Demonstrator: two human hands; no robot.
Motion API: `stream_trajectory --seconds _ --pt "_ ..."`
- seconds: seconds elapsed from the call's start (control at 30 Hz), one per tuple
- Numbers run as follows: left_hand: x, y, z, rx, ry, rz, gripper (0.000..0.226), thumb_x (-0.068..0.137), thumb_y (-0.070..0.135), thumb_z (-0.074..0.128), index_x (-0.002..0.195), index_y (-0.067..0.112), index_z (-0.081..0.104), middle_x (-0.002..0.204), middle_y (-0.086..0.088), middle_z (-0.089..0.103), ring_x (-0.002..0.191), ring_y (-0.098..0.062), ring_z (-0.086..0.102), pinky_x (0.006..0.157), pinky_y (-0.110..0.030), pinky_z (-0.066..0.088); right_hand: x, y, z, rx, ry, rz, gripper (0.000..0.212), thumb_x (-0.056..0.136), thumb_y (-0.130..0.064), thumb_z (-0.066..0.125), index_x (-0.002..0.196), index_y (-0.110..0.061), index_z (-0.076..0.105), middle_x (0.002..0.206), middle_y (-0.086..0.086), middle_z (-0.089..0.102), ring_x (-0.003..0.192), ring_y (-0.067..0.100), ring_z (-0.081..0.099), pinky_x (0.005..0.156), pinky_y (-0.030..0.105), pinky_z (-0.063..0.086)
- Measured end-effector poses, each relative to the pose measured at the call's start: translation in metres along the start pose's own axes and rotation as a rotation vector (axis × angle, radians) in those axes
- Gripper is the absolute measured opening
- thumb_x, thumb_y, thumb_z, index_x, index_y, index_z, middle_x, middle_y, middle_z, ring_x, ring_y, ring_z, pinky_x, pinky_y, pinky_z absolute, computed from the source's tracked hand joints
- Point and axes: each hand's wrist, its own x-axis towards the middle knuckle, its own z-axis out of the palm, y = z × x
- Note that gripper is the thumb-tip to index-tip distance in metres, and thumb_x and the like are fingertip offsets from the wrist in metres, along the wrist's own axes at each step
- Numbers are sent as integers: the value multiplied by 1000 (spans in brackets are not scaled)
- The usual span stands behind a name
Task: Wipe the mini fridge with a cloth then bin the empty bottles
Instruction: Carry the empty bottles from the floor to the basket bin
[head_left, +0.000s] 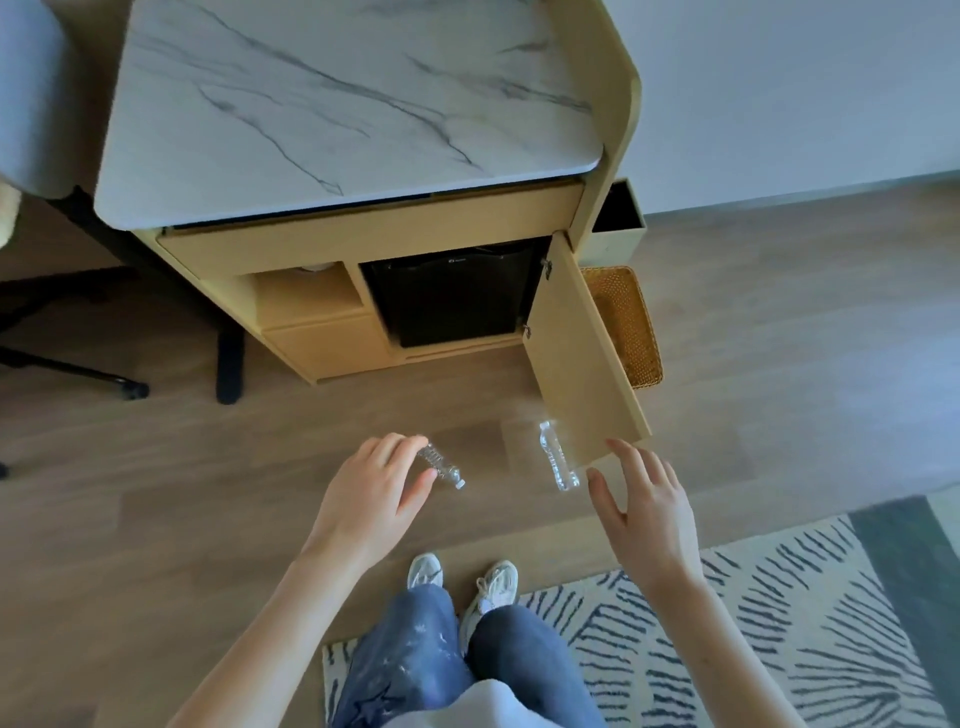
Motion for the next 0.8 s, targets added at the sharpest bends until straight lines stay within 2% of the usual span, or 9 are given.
stream_trajectory --seconds 0.07,0.17,0.33,0.53,0.63,0.8 --pt "8 -8 14 -1 -42 19 48 96 44 37 122 11 61 110 1 65 97 -23 61 73 -36 54 0 9 13 -5 -16 19 40 97 -32 60 132 -13 57 121 7 66 108 30 60 88 43 53" --pt "25 -29 45 22 -84 55 37 95 34 55 123 10 61 111 -1 65 100 -25 61 76 -37 54 5 20 43 -3 -33 64 39 98 -32 59 132 -12 57 121 8 66 108 31 60 88 43 52" --pt "69 -92 130 49 -181 87 43 92 34 62 128 10 59 121 -2 63 109 -26 58 87 -38 51 26 56 141 10 -67 153 39 96 -29 63 131 -11 58 122 9 66 109 32 60 91 42 50" --pt "133 -206 312 65 -236 81 54 90 43 61 138 18 51 132 5 55 123 -20 49 91 -34 47 65 138 334 -20 -77 196 39 94 -25 66 130 -11 59 120 9 66 109 33 58 89 41 48" --pt "160 -265 420 70 -268 67 64 89 48 60 145 22 43 141 5 49 128 -21 45 99 -34 42 84 187 439 -31 -66 200 42 93 -23 67 131 -8 59 123 12 65 110 37 59 91 43 48" --pt "195 -349 592 140 -382 153 90 82 53 65 155 30 18 159 6 24 145 -18 22 117 -30 17 108 260 596 -90 -82 190 46 93 -23 68 134 -7 58 130 14 63 117 39 57 92 46 47"
